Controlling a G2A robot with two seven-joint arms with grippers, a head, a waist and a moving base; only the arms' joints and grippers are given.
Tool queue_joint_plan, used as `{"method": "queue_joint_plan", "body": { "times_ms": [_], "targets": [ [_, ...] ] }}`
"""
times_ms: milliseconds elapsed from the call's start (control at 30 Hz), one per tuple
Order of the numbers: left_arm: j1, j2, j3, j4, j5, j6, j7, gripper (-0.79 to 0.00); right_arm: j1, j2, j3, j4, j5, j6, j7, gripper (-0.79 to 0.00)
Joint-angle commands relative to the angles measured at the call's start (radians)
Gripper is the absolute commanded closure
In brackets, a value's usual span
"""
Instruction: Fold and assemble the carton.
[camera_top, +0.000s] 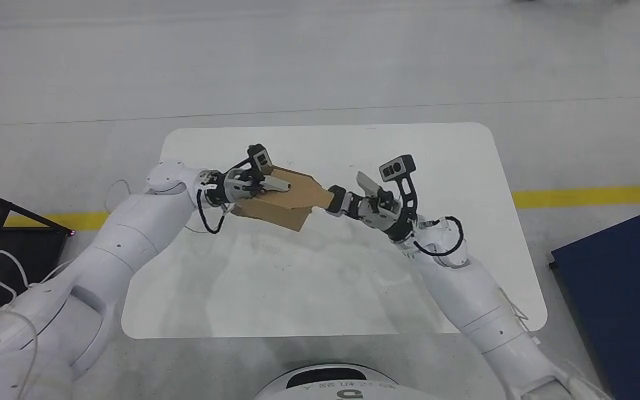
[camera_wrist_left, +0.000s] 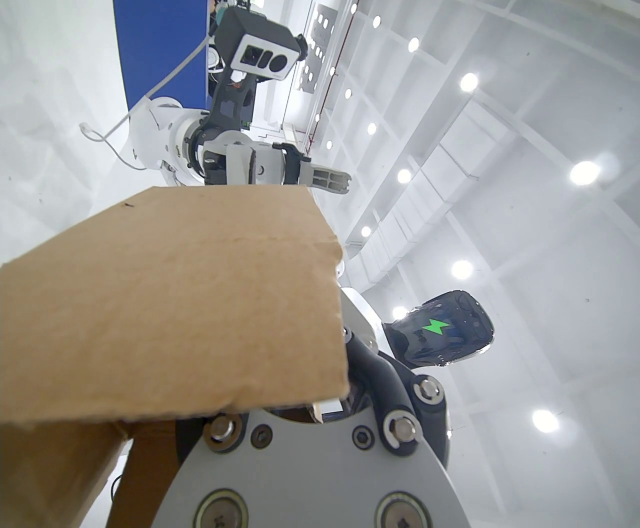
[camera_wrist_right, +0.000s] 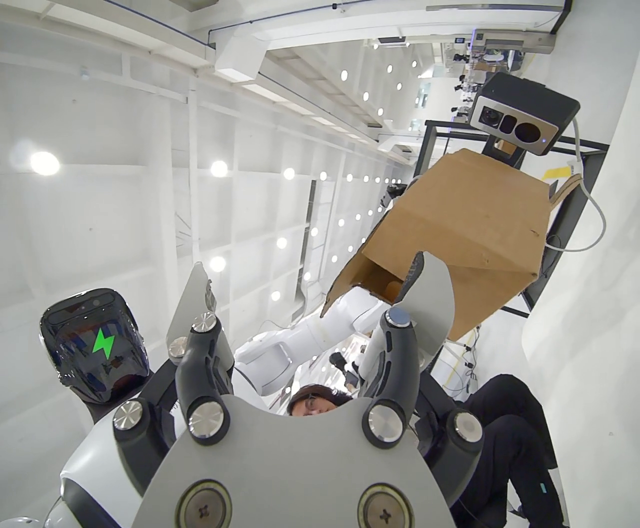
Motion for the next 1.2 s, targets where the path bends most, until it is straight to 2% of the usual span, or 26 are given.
{"method": "queue_joint_plan", "body": {
  "times_ms": [0,533,900,1000,1100,1133,1167],
  "targets": [
    [0.000,-0.002,0.004,0.001,0.006,-0.002,0.000,0.000,0.001,-0.002,-0.001,0.004,0.007,-0.009,0.003,-0.622],
    [-0.009,-0.013,0.019,0.015,0.013,-0.009,0.000,0.000,0.022,-0.022,-0.044,0.017,-0.016,0.008,0.013,-0.576],
    [-0.013,-0.015,0.023,0.017,0.025,-0.024,0.000,0.000,0.033,-0.033,-0.067,0.021,-0.064,0.015,-0.017,-0.579],
    [-0.014,-0.016,0.025,0.017,0.028,-0.025,0.000,0.000,0.036,-0.036,-0.071,0.022,-0.071,0.018,-0.021,-0.542],
    [-0.014,-0.017,0.025,0.020,0.023,-0.024,0.000,0.000,0.037,-0.037,-0.071,0.024,-0.076,0.021,-0.022,-0.456],
    [-0.014,-0.017,0.024,0.020,0.023,-0.024,0.000,0.000,0.037,-0.038,-0.070,0.025,-0.078,0.024,-0.022,-0.394],
    [-0.013,-0.017,0.023,0.019,0.018,-0.023,0.000,0.000,0.038,-0.038,-0.070,0.026,-0.081,0.028,-0.022,-0.379]
  ]
}}
